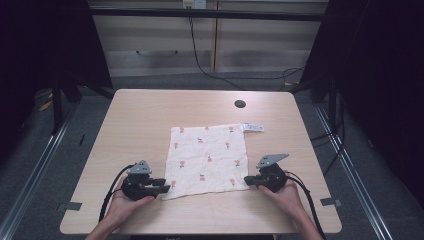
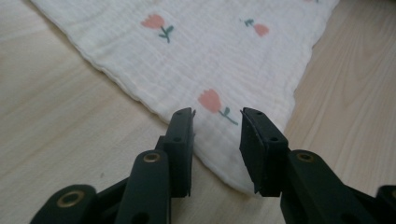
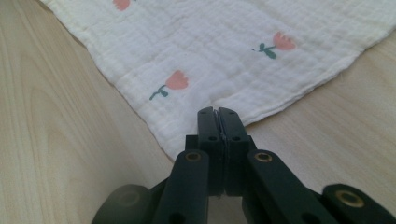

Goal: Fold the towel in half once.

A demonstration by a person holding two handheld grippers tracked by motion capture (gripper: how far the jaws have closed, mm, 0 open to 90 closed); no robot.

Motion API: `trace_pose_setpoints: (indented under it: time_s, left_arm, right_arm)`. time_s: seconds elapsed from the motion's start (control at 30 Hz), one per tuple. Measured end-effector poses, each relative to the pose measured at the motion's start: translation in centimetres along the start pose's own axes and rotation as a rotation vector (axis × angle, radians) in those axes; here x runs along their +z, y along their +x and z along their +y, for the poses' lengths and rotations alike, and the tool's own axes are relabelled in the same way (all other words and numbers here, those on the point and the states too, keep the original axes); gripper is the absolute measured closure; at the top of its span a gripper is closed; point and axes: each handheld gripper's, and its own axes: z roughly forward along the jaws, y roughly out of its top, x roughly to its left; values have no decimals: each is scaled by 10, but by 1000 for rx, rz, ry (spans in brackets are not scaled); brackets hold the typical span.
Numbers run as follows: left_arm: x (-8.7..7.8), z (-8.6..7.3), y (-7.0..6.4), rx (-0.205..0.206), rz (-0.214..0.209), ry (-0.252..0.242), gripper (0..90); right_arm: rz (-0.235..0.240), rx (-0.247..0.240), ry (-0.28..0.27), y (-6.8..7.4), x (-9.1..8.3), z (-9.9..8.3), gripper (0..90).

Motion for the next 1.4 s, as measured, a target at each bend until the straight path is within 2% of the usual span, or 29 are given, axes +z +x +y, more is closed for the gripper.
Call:
trace_pose_setpoints:
  time_s: [0.1,0.13,0.2,0.27,0.63,0.73,0.93,1.03,1.2,1.33,1.4]
  left_arm:
    - [1,0,-2,17,10,0,721]
    - [2,0,-2,39,29,0,765]
    - [2,0,1,31,21,4,855]
    - [2,0,3,22,15,4,880]
    - [-2,-3,-3,40,15,19,884]
    - [-5,-7,-7,46,8,19,884]
    - [-9,-13,-15,43,-8,18,885]
    - [-12,-18,-26,45,-43,29,885]
    - [-14,-22,-34,47,-47,35,885]
    - [-18,-26,-35,45,-61,38,881]
    - [-19,-26,-33,40,-65,38,878]
  right_arm:
    - [5,-4,0,1,1,0,894]
    - [7,1,0,2,1,0,894]
    - [5,-2,9,2,1,0,894]
    - [16,1,4,3,0,-2,894]
    - [59,-8,7,22,-9,-17,895]
    - [36,-21,9,29,-12,-20,895]
    - [48,-12,6,32,-14,-24,895]
    - [45,-9,4,35,-17,-28,895]
    - [48,-11,13,39,-20,-31,895]
    - [55,-12,16,46,-25,-35,893]
    - [83,7,6,47,-26,-38,891]
